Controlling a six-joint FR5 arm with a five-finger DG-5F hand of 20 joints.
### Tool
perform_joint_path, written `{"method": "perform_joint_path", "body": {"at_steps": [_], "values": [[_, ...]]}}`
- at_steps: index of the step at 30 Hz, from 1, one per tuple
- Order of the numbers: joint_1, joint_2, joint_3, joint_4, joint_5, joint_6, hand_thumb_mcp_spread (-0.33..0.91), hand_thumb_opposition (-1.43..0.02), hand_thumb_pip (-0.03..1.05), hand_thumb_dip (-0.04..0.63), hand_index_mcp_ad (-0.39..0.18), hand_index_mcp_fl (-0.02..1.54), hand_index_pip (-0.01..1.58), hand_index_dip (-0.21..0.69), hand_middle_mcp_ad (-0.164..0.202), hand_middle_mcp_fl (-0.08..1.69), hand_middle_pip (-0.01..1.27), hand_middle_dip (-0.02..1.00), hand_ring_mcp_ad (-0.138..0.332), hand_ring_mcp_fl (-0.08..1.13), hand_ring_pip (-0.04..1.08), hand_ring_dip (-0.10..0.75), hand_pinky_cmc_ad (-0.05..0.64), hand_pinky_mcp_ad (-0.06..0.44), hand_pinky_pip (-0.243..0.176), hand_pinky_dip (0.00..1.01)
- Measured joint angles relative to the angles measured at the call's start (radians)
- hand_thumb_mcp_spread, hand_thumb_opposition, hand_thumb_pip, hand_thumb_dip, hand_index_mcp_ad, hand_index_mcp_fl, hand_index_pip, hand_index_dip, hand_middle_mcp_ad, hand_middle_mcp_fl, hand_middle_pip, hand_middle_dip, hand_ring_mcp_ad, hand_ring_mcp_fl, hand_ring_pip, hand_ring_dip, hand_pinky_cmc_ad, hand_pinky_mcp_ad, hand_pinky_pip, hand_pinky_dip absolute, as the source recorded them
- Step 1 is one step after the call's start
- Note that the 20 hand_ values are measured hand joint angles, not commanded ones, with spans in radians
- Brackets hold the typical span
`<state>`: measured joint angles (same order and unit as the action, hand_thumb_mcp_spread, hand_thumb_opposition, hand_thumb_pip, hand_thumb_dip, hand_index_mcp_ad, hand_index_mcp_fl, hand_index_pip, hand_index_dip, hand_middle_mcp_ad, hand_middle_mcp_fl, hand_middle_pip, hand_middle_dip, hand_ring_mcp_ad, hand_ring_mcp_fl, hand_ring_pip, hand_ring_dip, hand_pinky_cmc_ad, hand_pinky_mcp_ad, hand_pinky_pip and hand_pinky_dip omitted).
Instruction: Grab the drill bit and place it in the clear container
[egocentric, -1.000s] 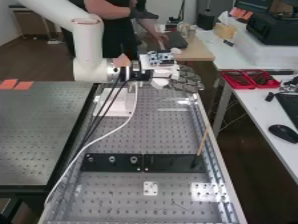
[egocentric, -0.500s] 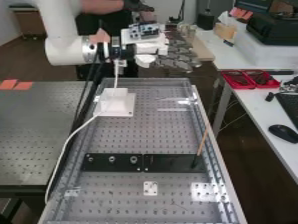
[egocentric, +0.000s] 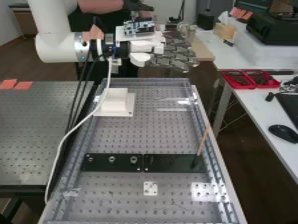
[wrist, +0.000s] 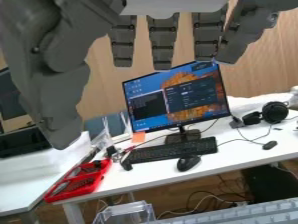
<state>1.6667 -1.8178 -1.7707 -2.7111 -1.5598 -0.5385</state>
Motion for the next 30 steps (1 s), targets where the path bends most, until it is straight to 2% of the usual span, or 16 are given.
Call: {"method": "perform_joint_path", "body": {"at_steps": [9,30], "values": [[-0.002,-0.001,0.003,0.000,-0.016,-0.003,0.29,-0.76,0.54,0.175,-0.120,0.09,0.12,0.152,0.082,0.08,0.12,0.16,0.243,0.02,0.09,-0.051,0.227,0.188,-0.126,0.32],[0.004,0.014,-0.007,0.021,0.001,-0.001,0.28,-0.75,0.52,0.166,-0.105,0.12,0.12,0.171,0.086,0.08,0.12,0.16,0.243,0.02,0.09,-0.051,0.227,0.188,-0.126,0.33]]}}
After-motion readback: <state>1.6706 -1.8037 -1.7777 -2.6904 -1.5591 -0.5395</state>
